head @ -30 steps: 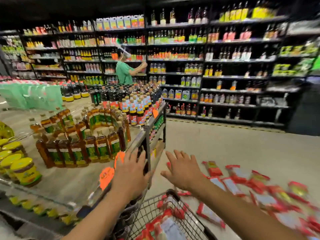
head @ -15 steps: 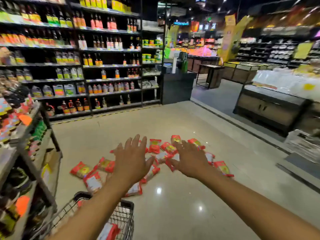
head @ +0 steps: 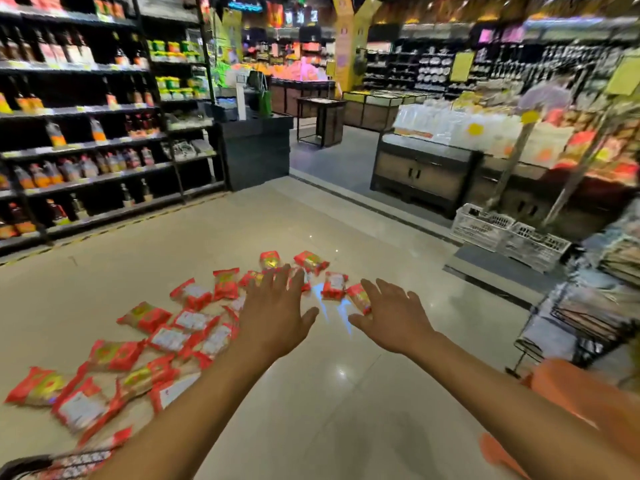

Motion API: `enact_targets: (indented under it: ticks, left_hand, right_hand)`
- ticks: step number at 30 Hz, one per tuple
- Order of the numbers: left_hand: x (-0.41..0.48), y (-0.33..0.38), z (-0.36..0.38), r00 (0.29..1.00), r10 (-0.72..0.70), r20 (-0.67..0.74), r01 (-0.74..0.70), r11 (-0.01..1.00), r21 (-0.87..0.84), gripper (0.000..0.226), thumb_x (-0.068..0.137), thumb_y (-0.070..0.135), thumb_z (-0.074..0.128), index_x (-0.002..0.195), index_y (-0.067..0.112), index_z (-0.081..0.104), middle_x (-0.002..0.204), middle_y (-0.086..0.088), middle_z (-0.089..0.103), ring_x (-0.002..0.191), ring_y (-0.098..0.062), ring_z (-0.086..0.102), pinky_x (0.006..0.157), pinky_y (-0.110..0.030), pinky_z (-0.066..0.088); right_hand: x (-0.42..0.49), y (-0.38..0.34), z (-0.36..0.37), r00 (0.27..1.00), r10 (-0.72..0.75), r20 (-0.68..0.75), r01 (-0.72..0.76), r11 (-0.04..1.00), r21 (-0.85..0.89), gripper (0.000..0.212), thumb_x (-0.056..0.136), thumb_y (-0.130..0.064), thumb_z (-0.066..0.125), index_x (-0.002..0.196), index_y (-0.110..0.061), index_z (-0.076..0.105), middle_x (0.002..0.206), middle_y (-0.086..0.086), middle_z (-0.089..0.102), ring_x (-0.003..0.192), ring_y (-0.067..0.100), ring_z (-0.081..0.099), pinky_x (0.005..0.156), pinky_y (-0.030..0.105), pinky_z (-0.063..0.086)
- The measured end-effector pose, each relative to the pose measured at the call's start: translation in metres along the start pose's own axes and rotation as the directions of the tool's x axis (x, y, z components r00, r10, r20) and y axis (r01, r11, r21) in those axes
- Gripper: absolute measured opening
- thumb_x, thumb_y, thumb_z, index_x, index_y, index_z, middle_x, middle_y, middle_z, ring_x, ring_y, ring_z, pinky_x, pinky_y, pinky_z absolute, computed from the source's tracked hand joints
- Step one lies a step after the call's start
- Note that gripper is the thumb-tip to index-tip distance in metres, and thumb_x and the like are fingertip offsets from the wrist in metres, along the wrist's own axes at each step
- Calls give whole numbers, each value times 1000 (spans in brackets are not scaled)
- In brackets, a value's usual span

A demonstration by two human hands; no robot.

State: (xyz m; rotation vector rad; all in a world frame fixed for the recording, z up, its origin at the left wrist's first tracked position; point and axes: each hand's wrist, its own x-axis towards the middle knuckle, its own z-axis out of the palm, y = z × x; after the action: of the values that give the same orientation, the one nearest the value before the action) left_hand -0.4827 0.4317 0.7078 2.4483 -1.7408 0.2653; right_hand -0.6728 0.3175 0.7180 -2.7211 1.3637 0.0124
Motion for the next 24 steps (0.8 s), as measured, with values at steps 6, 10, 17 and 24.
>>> enact_targets:
  ticks: [6,10,17,24]
  left_hand:
    - [63,58,13,998,64,13,-64,997,43,78,86,65,34,144,16,53,147,-14,54,131,-39,54,106,-58,41]
    - [116,95,14,995,97,19,-98,993,64,82,87,65,33,154,18,37,160,-13,38,146,-38,37,117,-57,27]
    - [203,146,25,990,133,39,-136,986,93,77,99,64,37,161,24,15,169,-7,15,155,-31,16,124,-53,16]
    - [268,159,62,986,139,93,-147,986,79,79,97,64,41,161,24,16,169,-8,18,155,-32,17,124,-55,17]
  right_hand:
    - [36,67,9,999,46,-1,-45,996,80,81,96,-67,43,161,-27,15,167,8,20,153,26,21,121,49,21]
    - [72,114,10,998,71,0,-70,988,136,82,95,-67,43,161,-27,15,167,7,21,152,27,22,121,48,20]
    - [127,181,-9,997,75,-8,-72,978,194,82,96,-68,40,161,-25,15,167,7,20,152,27,21,121,48,16]
    - [188,215,-4,996,82,15,-84,976,199,80,95,-68,42,159,-25,19,164,4,26,149,27,27,119,47,21]
